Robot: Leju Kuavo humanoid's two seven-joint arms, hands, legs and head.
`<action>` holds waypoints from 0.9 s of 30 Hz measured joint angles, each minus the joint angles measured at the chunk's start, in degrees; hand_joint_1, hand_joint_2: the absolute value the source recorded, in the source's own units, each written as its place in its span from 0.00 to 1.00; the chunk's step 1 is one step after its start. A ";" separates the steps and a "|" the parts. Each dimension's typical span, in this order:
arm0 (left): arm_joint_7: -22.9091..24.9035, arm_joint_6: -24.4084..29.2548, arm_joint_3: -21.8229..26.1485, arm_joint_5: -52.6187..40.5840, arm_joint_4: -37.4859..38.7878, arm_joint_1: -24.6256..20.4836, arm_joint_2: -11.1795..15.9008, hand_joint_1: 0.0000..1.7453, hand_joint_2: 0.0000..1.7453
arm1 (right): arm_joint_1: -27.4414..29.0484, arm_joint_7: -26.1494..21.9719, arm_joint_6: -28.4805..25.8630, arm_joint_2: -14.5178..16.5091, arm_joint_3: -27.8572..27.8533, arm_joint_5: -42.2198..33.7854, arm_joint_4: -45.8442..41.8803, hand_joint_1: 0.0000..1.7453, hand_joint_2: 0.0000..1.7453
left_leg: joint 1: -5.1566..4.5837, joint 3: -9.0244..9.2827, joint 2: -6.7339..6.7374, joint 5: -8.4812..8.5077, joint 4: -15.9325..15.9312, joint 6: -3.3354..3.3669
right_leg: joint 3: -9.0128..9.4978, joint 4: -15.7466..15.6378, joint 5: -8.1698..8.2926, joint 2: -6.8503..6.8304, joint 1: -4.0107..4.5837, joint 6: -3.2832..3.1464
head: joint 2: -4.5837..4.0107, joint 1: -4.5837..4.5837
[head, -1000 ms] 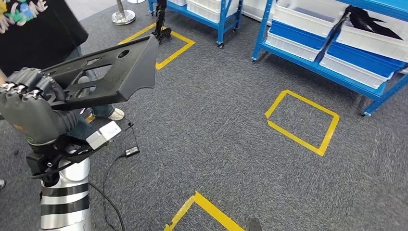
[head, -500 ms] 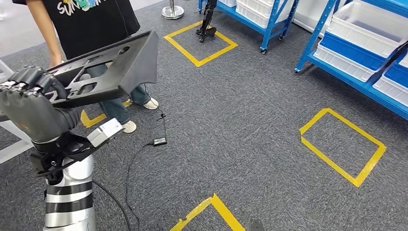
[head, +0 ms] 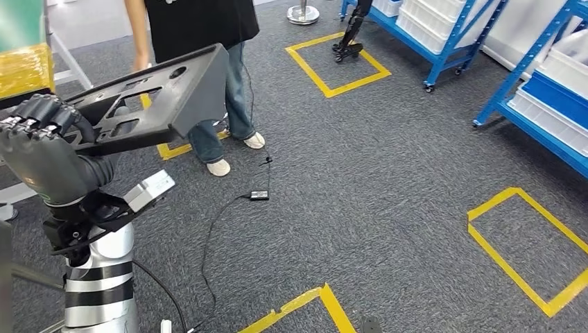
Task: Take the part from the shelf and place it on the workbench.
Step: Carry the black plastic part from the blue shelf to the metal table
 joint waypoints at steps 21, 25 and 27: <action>-1.09 0.00 0.40 0.96 0.56 -0.56 -0.80 1.00 1.00 | 0.05 0.05 0.15 0.05 0.44 0.00 0.00 0.00 0.00 | 0.22 -7.05 -4.10 -4.79 11.75 -0.88 | -1.16 0.09 1.11 7.11 -0.74 -1.49 | 0.00 -0.26; -1.38 0.00 0.71 1.11 0.81 -0.33 -0.80 1.00 1.00 | 0.08 0.05 0.15 0.04 0.46 0.00 0.00 0.00 0.00 | 0.41 -5.11 -2.42 -2.83 9.87 -1.06 | -1.10 0.13 0.94 3.60 -0.61 -1.52 | 0.00 -0.27; -1.44 0.00 0.78 1.17 0.81 -0.38 -0.82 1.00 1.00 | 0.00 0.05 0.15 0.11 0.47 0.00 0.00 0.00 0.00 | 0.12 -1.03 -0.18 -0.63 2.77 -0.75 | -0.95 0.19 0.68 2.33 -0.26 -1.24 | 0.00 -0.23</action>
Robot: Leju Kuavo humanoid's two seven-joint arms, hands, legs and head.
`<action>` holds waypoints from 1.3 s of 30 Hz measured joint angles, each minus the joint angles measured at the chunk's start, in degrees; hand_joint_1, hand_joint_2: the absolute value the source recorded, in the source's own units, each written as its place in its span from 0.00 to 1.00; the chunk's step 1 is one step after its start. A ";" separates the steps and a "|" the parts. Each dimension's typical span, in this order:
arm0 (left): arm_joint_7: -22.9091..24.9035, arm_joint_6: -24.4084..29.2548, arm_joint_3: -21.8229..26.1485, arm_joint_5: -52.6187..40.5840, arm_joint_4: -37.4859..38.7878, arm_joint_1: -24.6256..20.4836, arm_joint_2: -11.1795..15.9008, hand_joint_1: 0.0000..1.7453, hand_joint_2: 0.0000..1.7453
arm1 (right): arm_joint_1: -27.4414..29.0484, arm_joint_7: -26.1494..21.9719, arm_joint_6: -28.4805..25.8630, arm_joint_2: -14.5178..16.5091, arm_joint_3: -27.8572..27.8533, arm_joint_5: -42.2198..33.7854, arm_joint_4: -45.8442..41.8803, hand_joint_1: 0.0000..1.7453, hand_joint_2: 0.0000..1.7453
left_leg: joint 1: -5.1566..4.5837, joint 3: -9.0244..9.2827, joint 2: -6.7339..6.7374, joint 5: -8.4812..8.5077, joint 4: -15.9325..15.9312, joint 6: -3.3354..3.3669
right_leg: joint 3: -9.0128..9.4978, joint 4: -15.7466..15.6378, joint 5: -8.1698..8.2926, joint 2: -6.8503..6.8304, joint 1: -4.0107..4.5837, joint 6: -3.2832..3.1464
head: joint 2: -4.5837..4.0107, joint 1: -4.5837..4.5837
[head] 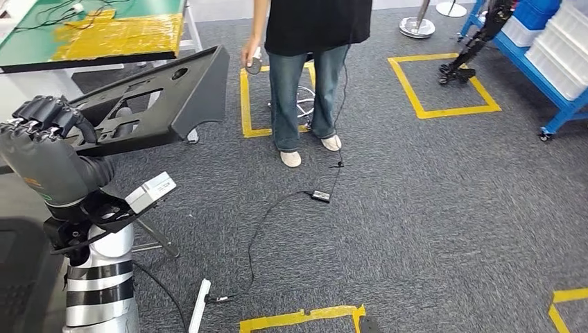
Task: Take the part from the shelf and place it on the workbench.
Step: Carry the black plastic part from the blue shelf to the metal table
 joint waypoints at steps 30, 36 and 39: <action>-2.85 -0.01 2.55 2.04 0.09 0.22 -1.37 1.00 1.00 | -0.07 0.50 -0.37 0.35 0.68 0.78 0.00 0.00 0.00 | -0.03 -1.24 0.02 -0.20 1.98 -0.17 | 0.53 -0.29 -0.24 0.14 -0.42 0.23 | 0.00 -0.09; -3.01 0.01 3.42 2.47 0.04 0.16 -1.23 1.00 1.00 | -0.52 0.94 -0.70 0.73 0.91 1.39 0.00 0.00 0.00 | -0.36 0.77 -0.90 1.02 -2.96 2.09 | 0.59 0.52 -1.50 -1.71 0.20 1.53 | 0.00 0.21; -3.02 0.02 3.66 2.36 0.05 -0.01 -1.24 1.00 1.00 | -0.58 0.98 -0.74 0.89 0.94 1.53 0.00 0.00 0.00 | 0.10 0.67 -3.34 1.46 -3.19 3.02 | -3.78 9.62 -5.64 3.87 -0.23 1.43 | 0.00 0.67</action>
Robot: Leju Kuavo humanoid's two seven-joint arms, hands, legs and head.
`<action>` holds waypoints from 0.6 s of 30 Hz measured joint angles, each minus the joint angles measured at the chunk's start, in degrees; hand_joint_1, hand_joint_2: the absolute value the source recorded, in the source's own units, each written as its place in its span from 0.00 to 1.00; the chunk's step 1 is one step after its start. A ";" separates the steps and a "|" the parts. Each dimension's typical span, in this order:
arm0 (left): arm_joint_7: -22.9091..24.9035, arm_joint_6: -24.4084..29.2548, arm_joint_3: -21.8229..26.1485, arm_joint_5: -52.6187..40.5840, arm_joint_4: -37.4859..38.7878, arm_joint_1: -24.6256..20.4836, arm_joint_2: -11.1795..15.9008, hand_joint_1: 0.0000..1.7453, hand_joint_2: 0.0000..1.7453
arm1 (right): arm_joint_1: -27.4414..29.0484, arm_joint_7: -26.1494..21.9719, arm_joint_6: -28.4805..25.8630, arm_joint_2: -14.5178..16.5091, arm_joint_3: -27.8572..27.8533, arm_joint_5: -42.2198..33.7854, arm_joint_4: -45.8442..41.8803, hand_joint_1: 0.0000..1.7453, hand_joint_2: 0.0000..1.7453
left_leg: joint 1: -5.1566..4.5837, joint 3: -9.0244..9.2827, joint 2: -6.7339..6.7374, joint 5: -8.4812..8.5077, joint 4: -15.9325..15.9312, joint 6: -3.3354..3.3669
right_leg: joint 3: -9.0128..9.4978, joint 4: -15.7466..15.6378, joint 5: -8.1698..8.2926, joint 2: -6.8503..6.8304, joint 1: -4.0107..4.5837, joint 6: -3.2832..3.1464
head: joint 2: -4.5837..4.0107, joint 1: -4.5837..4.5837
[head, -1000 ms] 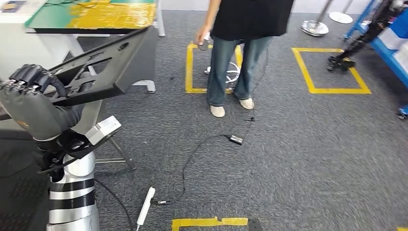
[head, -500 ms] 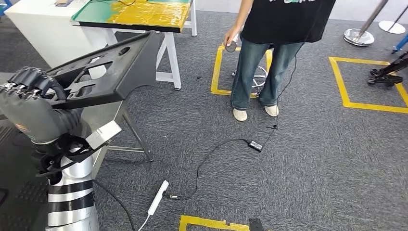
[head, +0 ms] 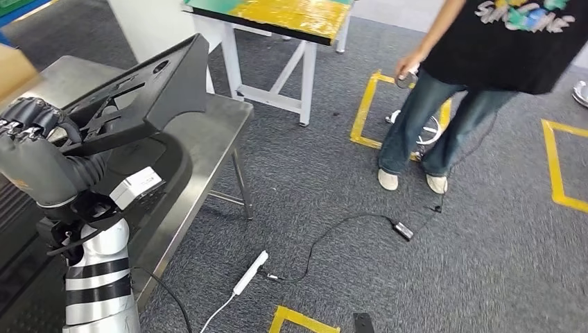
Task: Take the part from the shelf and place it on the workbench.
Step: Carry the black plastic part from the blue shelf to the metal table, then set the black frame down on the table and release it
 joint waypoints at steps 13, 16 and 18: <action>0.32 -0.02 0.63 -0.84 0.08 -0.10 0.27 1.00 1.00 | -0.04 0.11 0.01 0.45 0.06 0.29 0.00 0.00 0.00 | -0.09 -1.88 -5.39 0.14 1.36 -2.14 | 3.48 -9.68 6.04 3.42 -0.73 -0.67 | 0.00 -0.21; 0.59 -0.02 0.56 -0.95 0.08 -0.22 0.41 1.00 1.00 | 0.14 0.07 0.02 0.57 0.06 0.35 0.01 0.00 0.00 | -0.11 -6.03 -0.67 -5.16 10.80 -2.69 | 3.51 -9.81 6.08 1.13 -0.55 -1.47 | 0.00 -1.03; 0.79 -0.02 0.57 -1.00 0.08 -0.03 0.45 1.00 1.00 | 0.27 0.07 0.02 0.57 0.06 0.35 0.01 0.00 0.00 | 0.03 -7.82 -0.03 -6.53 15.22 -2.85 | 3.49 -9.80 6.02 -0.62 -0.40 -1.64 | 0.00 -1.08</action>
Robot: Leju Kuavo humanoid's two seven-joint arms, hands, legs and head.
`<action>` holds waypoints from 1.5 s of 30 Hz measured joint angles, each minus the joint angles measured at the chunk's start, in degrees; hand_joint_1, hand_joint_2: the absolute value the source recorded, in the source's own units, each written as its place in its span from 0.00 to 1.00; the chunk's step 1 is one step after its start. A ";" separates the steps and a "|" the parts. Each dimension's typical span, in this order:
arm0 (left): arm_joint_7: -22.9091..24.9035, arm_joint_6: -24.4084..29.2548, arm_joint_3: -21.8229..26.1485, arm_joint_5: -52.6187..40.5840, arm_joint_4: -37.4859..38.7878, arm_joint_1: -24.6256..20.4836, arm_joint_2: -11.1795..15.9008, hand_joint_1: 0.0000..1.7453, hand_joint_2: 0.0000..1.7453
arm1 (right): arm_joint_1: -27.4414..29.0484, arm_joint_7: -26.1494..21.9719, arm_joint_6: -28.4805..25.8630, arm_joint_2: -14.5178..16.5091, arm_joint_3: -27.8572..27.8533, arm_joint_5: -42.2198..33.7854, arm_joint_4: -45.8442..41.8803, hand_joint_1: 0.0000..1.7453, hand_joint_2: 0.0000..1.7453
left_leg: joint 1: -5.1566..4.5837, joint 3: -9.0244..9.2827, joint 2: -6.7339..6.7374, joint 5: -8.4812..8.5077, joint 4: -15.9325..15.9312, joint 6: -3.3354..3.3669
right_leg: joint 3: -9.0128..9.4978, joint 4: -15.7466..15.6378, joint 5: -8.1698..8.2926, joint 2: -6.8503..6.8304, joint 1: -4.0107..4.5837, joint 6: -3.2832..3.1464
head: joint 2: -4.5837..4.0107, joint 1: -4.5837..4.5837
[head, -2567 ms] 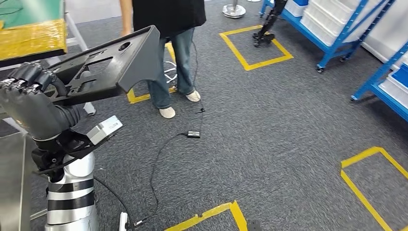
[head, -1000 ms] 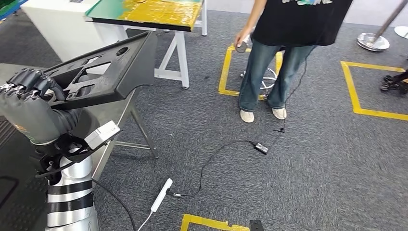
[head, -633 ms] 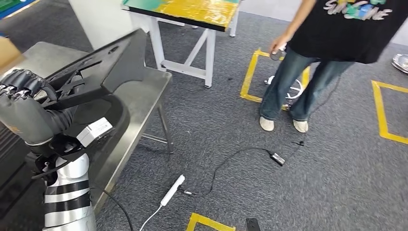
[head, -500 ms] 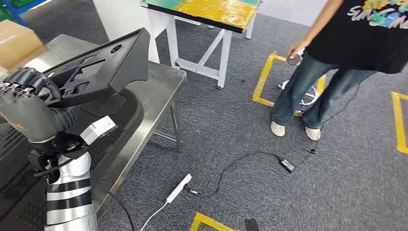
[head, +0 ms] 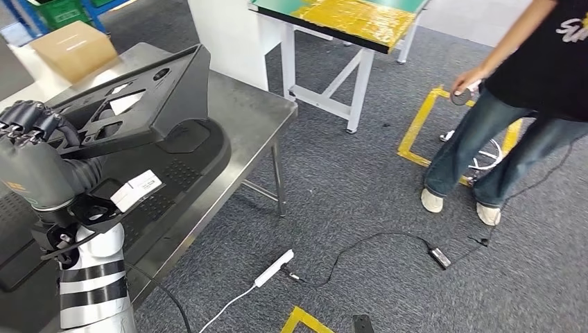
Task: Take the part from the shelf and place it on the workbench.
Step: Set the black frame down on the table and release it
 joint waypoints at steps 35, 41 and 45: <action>0.51 0.02 -0.11 0.18 -0.15 0.64 0.46 1.00 1.00 | -0.16 -0.62 -0.15 0.26 0.04 -0.49 0.01 0.00 0.00 | 0.06 7.09 2.06 5.01 -12.01 0.06 | 0.34 0.11 -0.60 -2.86 0.04 0.60 | 0.00 -0.24; 0.37 -0.01 -0.17 0.08 -0.20 0.62 0.54 1.00 1.00 | -0.67 -0.90 0.14 0.35 0.04 -0.87 0.01 0.00 0.00 | -0.01 8.32 1.34 5.58 -15.19 2.09 | -0.83 2.05 -1.81 -1.39 0.18 2.14 | 0.00 0.07; 0.54 -0.02 -0.87 -0.47 -0.01 0.45 0.41 1.00 1.00 | -0.29 -0.72 0.92 0.25 0.04 -0.76 0.01 0.00 0.00 | 0.15 8.01 0.34 5.81 -15.30 2.82 | -7.35 15.08 -6.82 1.95 -0.03 2.05 | 0.00 0.42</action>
